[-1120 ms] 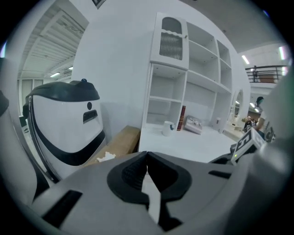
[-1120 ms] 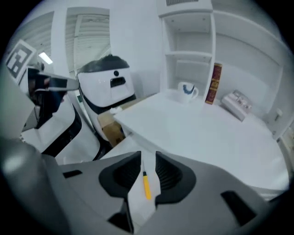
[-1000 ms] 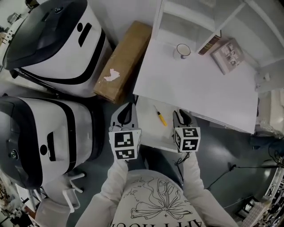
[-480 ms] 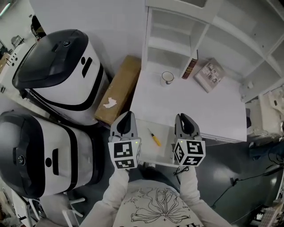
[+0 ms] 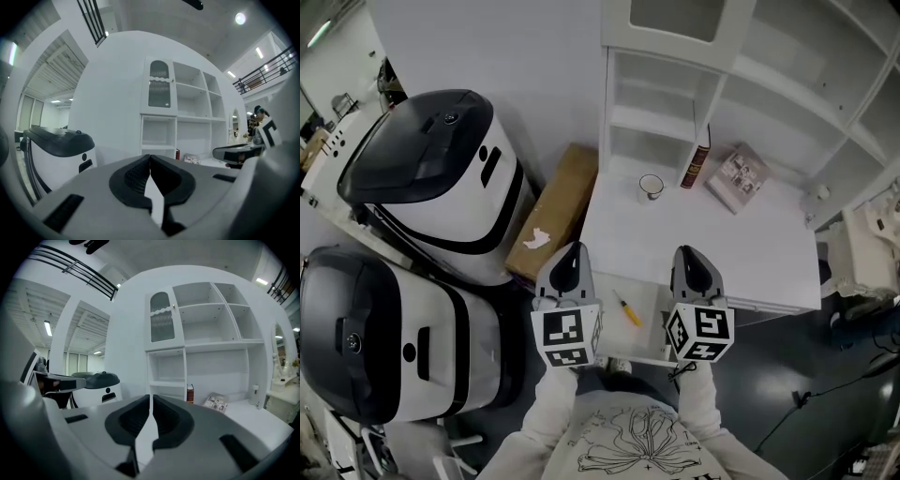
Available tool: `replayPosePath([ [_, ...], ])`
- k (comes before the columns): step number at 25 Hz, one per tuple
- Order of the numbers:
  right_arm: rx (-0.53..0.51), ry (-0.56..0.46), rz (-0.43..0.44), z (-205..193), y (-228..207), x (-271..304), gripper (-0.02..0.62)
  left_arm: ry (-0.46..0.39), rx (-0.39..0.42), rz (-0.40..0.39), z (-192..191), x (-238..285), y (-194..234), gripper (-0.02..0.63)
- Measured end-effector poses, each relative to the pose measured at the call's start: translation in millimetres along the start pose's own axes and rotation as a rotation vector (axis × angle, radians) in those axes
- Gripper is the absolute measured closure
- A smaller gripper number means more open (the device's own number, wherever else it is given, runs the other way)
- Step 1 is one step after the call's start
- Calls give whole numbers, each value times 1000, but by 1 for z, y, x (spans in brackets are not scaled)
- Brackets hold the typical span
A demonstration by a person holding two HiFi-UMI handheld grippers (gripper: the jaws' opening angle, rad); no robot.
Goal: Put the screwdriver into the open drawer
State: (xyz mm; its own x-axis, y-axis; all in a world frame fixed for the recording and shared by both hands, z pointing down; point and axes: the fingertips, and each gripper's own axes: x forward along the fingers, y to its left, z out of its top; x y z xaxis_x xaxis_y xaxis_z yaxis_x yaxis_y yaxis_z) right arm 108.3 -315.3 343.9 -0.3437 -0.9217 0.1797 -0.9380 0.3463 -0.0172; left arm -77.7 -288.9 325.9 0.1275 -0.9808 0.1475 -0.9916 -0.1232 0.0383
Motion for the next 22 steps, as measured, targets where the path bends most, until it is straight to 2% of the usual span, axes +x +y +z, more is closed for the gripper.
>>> replayPosePath([
  [22,13,-12,4,4,7,0,580,-23,9,0,7,-7,4,600],
])
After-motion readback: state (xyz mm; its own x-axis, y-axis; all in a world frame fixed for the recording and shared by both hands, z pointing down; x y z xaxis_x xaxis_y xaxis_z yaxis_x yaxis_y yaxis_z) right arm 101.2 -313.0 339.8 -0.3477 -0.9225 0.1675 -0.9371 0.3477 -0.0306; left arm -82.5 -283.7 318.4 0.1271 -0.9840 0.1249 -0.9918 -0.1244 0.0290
